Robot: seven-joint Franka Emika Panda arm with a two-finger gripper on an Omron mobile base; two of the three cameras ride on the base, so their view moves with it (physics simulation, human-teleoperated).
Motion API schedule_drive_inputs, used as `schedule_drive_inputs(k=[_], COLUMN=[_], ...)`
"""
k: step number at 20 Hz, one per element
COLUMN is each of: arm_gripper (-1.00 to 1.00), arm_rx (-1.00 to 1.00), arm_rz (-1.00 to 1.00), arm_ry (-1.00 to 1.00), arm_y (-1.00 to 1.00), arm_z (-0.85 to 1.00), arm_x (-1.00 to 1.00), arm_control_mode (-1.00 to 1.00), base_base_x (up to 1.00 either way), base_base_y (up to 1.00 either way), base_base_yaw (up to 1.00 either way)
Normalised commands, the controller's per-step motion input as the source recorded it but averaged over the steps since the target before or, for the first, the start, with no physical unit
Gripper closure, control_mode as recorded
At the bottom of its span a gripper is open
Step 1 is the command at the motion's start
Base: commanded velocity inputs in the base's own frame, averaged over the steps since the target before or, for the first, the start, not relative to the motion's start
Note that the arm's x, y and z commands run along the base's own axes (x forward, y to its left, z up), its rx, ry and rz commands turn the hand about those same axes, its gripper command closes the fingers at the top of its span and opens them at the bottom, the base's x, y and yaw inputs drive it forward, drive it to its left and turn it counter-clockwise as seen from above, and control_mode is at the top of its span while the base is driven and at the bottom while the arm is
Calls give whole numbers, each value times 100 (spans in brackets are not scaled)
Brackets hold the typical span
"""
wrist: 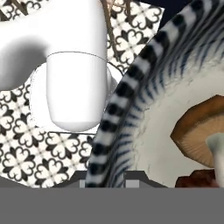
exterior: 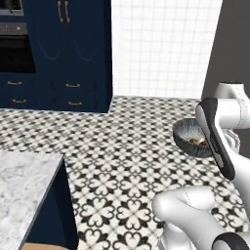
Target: Pick the chicken drumstick and mushroom from their plates and place them in the bowl. Then put the bowl in the fridge.
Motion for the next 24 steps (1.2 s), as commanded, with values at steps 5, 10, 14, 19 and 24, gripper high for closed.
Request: schedule_drive_inputs(k=[5, 10, 14, 19, 24], arm_gripper=[100, 100, 100, 100, 100], arm_rx=[0, 0, 0, 0, 0], arm_rz=[0, 0, 0, 0, 0], arm_ry=[0, 0, 0, 0, 0], arm_y=[0, 0, 0, 0, 0], arm_z=[0, 0, 0, 0, 0], arm_x=[0, 0, 0, 0, 0], arm_control_mode=[100, 100, 100, 100, 100], base_base_x=[100, 100, 100, 100, 100], base_base_y=[0, 4, 11, 6, 0], base_base_yaw=[0, 0, 8, 34, 53])
